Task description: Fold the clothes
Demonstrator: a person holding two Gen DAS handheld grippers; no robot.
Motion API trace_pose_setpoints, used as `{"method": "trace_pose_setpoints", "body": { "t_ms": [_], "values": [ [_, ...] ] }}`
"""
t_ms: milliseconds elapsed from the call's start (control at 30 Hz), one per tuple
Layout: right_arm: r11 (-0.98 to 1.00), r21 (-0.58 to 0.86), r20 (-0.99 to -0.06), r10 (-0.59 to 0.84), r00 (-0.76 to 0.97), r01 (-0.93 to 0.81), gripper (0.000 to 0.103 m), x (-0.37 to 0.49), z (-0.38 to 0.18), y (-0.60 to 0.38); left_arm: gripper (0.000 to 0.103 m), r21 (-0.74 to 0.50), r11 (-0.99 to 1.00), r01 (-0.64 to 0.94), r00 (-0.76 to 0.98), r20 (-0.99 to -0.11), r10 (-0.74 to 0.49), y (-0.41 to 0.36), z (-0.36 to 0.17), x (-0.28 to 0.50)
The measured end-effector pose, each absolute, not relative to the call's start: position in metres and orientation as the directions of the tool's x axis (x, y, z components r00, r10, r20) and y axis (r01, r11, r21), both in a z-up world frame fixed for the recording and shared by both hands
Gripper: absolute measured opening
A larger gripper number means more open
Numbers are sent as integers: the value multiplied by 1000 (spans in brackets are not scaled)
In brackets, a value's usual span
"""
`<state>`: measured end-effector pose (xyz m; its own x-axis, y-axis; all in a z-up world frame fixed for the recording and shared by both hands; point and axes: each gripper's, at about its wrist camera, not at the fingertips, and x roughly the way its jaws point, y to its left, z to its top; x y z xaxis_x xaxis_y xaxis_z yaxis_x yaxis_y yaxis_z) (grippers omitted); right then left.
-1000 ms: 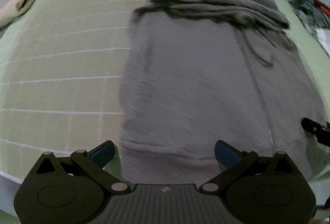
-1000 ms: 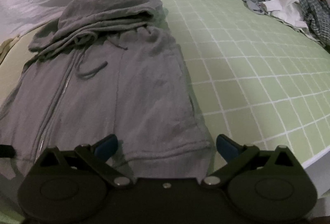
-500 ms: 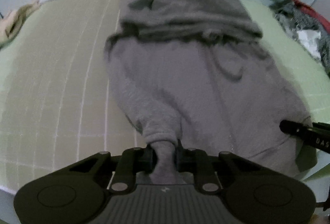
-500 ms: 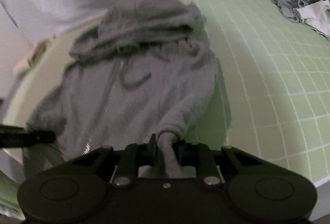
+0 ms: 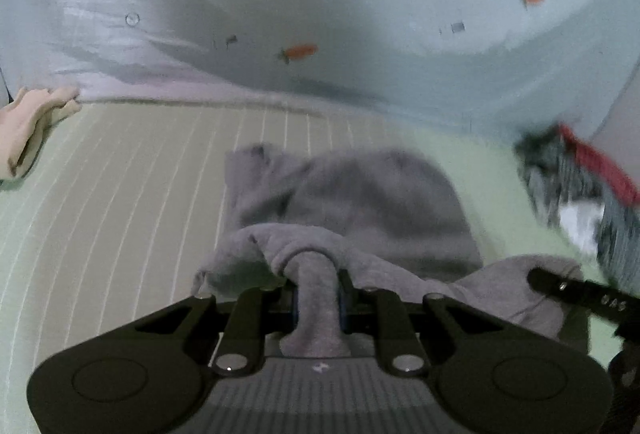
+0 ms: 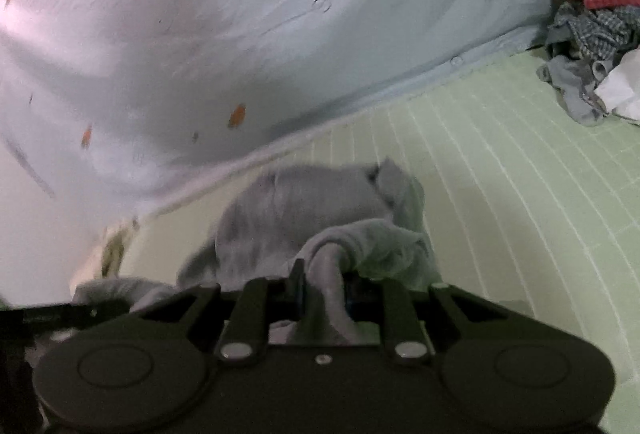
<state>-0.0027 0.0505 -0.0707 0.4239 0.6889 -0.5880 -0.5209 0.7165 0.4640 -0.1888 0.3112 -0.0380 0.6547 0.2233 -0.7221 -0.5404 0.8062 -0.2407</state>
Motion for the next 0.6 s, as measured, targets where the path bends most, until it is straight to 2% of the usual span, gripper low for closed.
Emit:
{"method": "trace_pose_setpoints", "body": {
  "t_ms": [100,233,433,533,600],
  "values": [
    [722,480,-576,688,442,-498,18,24,-71,66,19,-285,786,-549,674,-707,214,334,-35,-170],
    [740,475,-611,667,427,-476,19,55,-86,92,19,-309,750,-584,630,-755,180,365,-66,-138],
    [818,422,-766,552,330,-390,20,99,-148,139,20,-366,650,-666,541,-837,84,413,-125,-101],
    [833,393,-800,519,302,-389,24,116,-151,154,22,-399,616,-679,533,-845,40,431,-134,-90],
    [834,364,-823,497,277,-415,28,125,-147,166,26,-398,612,-683,525,-850,33,438,-134,-83]
  ]
}}
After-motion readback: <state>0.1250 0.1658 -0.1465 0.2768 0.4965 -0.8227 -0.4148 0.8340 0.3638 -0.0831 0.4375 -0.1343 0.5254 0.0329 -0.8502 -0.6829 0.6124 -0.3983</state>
